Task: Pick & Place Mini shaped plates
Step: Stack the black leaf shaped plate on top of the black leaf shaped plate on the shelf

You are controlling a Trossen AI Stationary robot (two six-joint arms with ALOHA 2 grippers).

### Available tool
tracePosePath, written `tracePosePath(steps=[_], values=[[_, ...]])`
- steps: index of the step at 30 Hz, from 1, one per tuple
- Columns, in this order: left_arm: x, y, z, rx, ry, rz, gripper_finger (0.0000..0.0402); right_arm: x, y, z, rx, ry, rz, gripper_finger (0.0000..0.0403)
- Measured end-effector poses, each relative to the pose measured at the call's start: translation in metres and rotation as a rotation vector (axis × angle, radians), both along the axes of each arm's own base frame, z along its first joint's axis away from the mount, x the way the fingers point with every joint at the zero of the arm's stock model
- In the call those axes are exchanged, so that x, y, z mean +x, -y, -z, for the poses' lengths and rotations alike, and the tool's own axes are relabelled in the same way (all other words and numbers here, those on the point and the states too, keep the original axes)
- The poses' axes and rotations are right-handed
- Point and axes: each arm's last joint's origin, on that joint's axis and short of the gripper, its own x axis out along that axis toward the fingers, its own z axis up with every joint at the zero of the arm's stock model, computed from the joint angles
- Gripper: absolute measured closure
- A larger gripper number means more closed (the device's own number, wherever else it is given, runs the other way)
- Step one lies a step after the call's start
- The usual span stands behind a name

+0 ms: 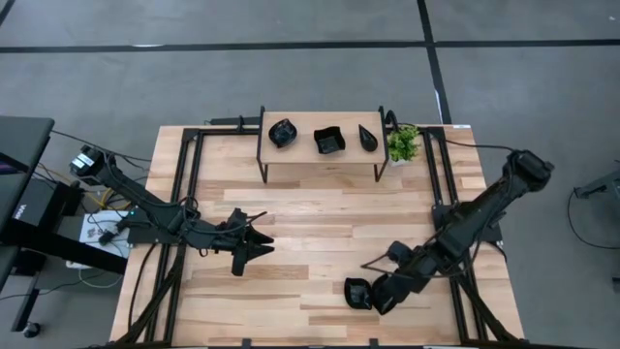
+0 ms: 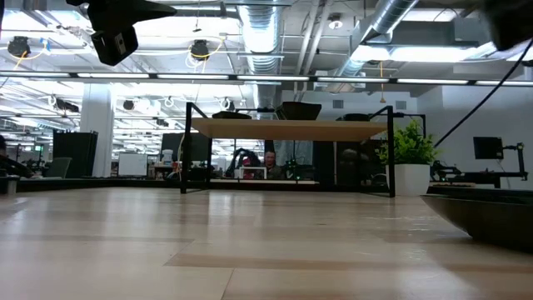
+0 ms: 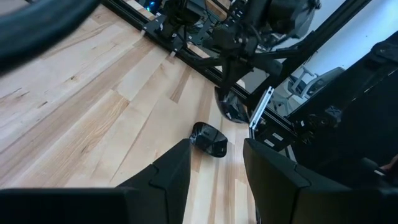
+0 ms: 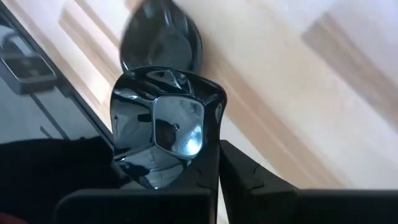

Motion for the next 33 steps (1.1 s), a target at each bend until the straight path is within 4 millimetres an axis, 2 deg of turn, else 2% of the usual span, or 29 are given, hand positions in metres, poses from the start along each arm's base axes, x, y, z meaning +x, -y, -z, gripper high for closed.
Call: tracePosePath(steps=[7, 14, 20, 26, 33], values=[[0.0, 0.001, 0.0, -0.007, -0.004, 0.028, 0.0253, 0.033, 0.024, -0.026, -0.06, 0.082, 0.061, 0.0403], [0.0, 0.002, 0.0, 0.004, -0.008, 0.073, 0.0253, 0.064, 0.057, -0.073, -0.147, 0.28, 0.113, 0.0403], [0.0, 0.002, 0.0, 0.065, 0.0, 0.089, 0.0253, 0.095, 0.083, -0.093, -0.245, 0.349, 0.137, 0.0403], [0.001, -0.003, -0.004, 0.169, 0.041, 0.096, 0.0253, 0.139, 0.107, -0.081, -0.307, 0.297, 0.027, 0.0403], [0.002, -0.02, -0.012, 0.468, 0.076, 0.043, 0.0253, 0.179, 0.147, -0.07, -0.286, 0.318, -0.151, 0.0403]])
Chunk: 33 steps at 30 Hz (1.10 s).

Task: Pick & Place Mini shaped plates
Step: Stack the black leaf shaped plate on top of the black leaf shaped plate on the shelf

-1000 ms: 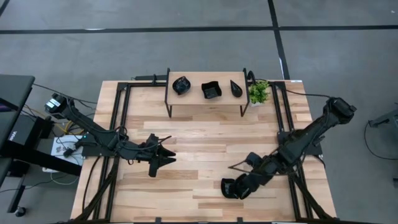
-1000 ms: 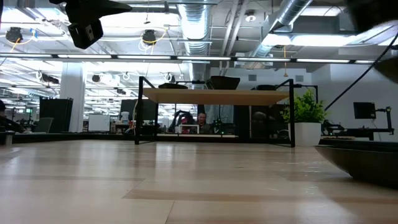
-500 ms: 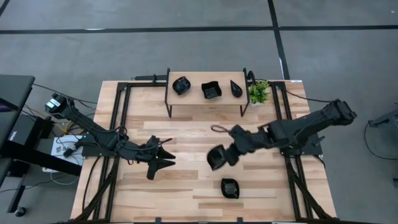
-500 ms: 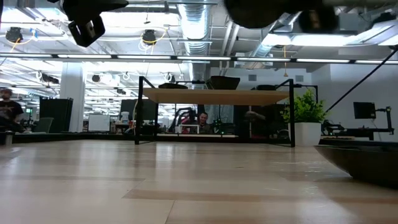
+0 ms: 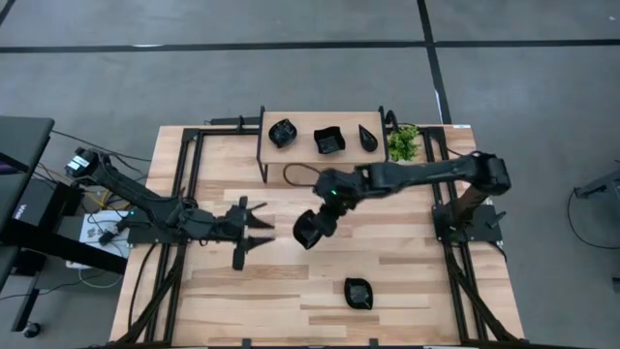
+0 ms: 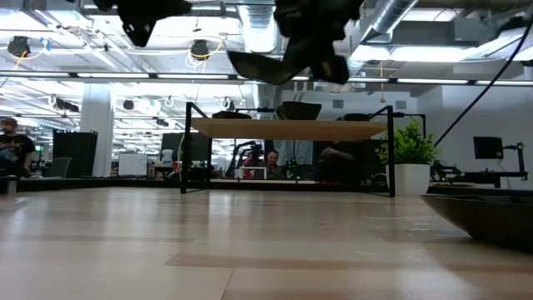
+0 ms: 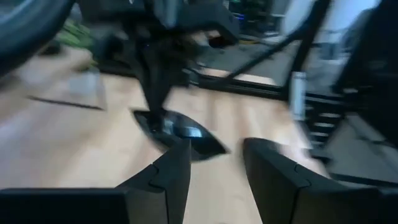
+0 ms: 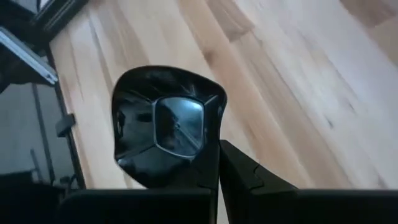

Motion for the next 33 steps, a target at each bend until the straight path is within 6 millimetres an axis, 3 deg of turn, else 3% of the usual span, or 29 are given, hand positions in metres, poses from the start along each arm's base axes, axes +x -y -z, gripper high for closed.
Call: tracePosePath(steps=[7, 12, 20, 28, 30, 33], values=[[0.001, -0.019, -0.002, 0.348, -0.029, -0.083, 0.0253, 0.018, 0.054, 0.015, 0.071, 0.026, -0.024, 0.0403], [0.002, -0.027, 0.003, 0.582, -0.106, -0.125, 0.0253, 0.023, 0.082, 0.031, 0.147, 0.013, -0.014, 0.0403], [0.011, -0.03, 0.017, 0.881, -0.225, -0.073, 0.0253, 0.029, 0.089, 0.036, 0.178, 0.052, -0.025, 0.0403], [0.017, -0.043, 0.019, 1.001, -0.274, -0.098, 0.0253, 0.032, 0.087, 0.032, 0.181, 0.087, -0.019, 0.0403], [0.018, -0.044, 0.019, 0.937, -0.264, -0.116, 0.0253, 0.032, 0.087, 0.032, 0.167, 0.088, -0.015, 0.0403], [0.019, -0.051, 0.019, 0.677, -0.234, -0.225, 0.0253, 0.033, 0.086, 0.032, 0.122, 0.084, 0.015, 0.0403]])
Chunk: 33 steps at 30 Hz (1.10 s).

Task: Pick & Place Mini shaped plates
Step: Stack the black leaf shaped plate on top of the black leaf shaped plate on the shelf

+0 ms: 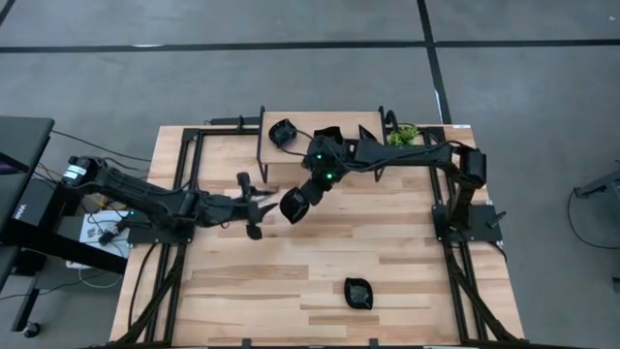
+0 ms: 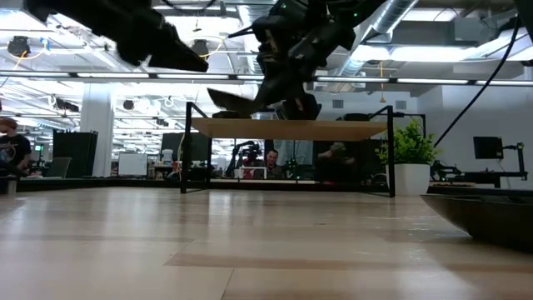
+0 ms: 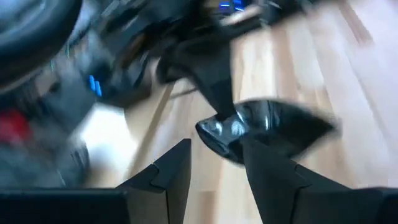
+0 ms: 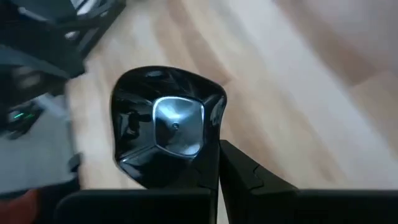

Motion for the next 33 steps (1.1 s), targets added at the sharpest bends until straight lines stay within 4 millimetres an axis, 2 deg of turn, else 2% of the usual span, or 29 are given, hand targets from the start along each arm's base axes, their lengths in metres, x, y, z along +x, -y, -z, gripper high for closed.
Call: tracePosePath(steps=[3, 6, 11, 21, 27, 33], values=[[0.001, -0.008, 0.0, -0.265, 0.118, -0.127, 0.0253, 0.001, -0.002, 0.0, -0.053, -0.014, 0.042, 0.0403], [0.003, -0.012, 0.0, -0.509, 0.207, -0.179, 0.0253, 0.003, -0.009, 0.001, -0.123, -0.03, 0.09, 0.0403], [0.003, -0.01, 0.0, -0.71, 0.275, -0.214, 0.0253, 0.008, -0.015, 0.003, -0.18, -0.021, 0.142, 0.0403], [0.001, -0.01, 0.003, -0.705, 0.246, -0.23, 0.0253, 0.015, -0.014, 0.01, -0.162, 0.002, 0.143, 0.0403], [0.004, -0.012, 0.011, -0.627, 0.18, -0.245, 0.0253, 0.018, -0.019, 0.01, -0.164, 0.02, 0.13, 0.0403], [0.009, -0.008, 0.021, -0.618, 0.132, -0.238, 0.0253, 0.019, -0.024, 0.009, -0.177, 0.024, 0.129, 0.0403]])
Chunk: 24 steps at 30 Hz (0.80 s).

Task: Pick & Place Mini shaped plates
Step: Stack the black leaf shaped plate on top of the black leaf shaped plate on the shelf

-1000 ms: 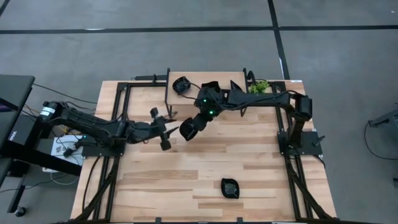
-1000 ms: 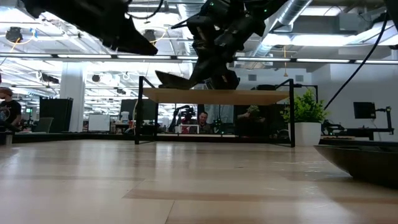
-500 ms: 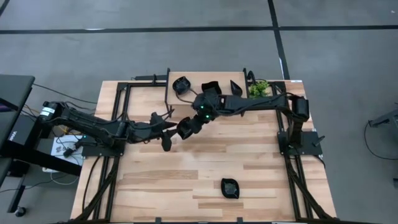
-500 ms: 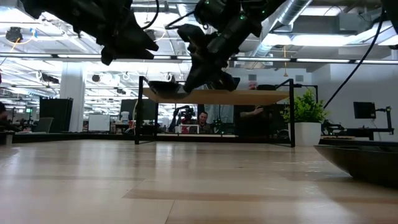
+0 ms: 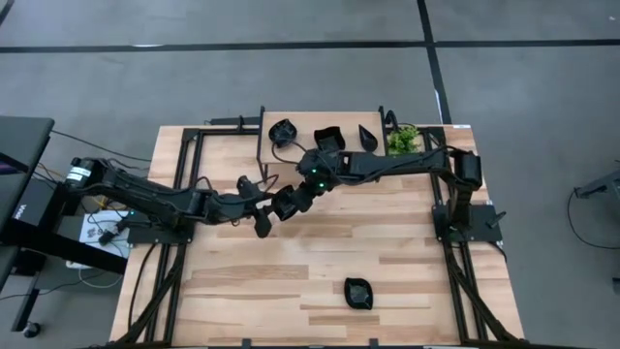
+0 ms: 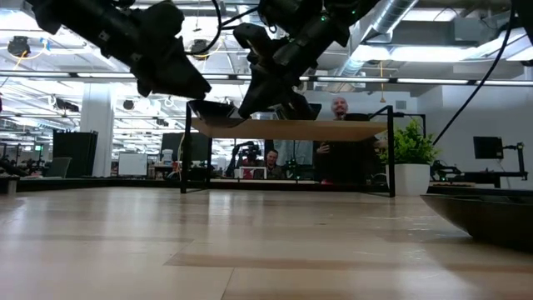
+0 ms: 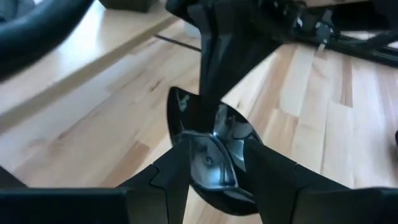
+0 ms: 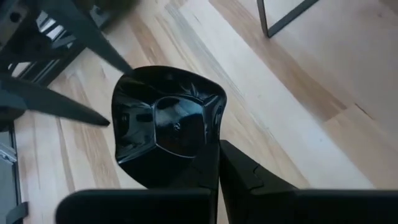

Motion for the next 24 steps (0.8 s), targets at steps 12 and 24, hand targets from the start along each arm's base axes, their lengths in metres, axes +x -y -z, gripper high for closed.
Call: tracePosePath(steps=[12, 24], values=[[0.0004, 0.0031, 0.0018, -0.008, -0.005, 0.009, 0.0253, 0.0016, -0.0053, -0.0009, 0.005, 0.013, -0.005, 0.0403], [0.0005, 0.0053, 0.0011, -0.009, 0.003, 0.018, 0.0253, 0.0017, -0.0072, -0.0008, 0.008, 0.011, -0.002, 0.0403]])
